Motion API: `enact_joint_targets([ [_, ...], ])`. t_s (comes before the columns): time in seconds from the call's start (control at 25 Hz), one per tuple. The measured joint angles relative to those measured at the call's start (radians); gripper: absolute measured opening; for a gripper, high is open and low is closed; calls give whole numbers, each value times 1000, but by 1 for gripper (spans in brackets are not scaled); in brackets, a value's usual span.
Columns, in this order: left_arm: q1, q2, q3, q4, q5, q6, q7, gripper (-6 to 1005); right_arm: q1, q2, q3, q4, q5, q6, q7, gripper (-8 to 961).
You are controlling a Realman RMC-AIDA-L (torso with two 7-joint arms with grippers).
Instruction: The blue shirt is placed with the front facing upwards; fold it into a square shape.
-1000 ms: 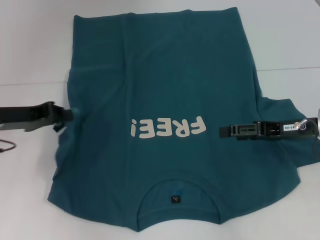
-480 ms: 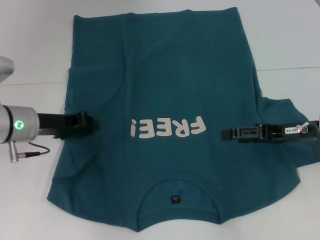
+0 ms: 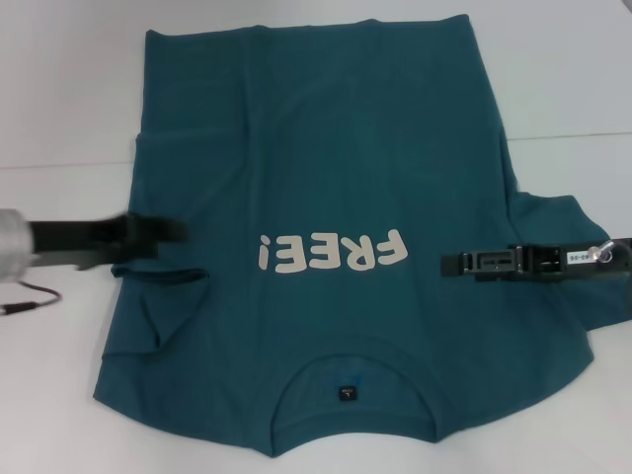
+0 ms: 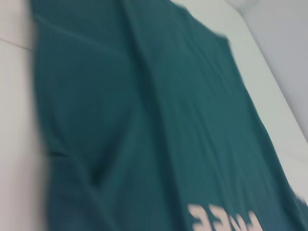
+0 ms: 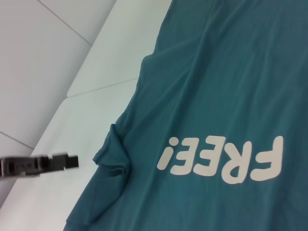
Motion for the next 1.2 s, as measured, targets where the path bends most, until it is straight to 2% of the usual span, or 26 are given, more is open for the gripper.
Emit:
enact_joint_targets([
  [0.04,22,1,-3,22,-18,-3,-14,419,0,-1,0,0,0,0,0,941],
  [0.08,73,10,-23,45,-48,-43,-95,459,0,-3,0,0,0,-1,1,941],
  [0.24,97,15,-75,25,-32,-81,-138,651,1,-5,-2,0,0,-6,6,941],
  [0.4,98,16,-79,-18,-26,-139,-141,649,3,-5,-7,1,0,-11,8,941],
  [0.68,59,25,-50,-105,-15,-257,-137,646,11,-5,-14,13,-16,-3,12,941],
  [1.2,50,20,-31,-166,-2,-398,-131,648,17,-6,-14,14,-23,5,20,941],
])
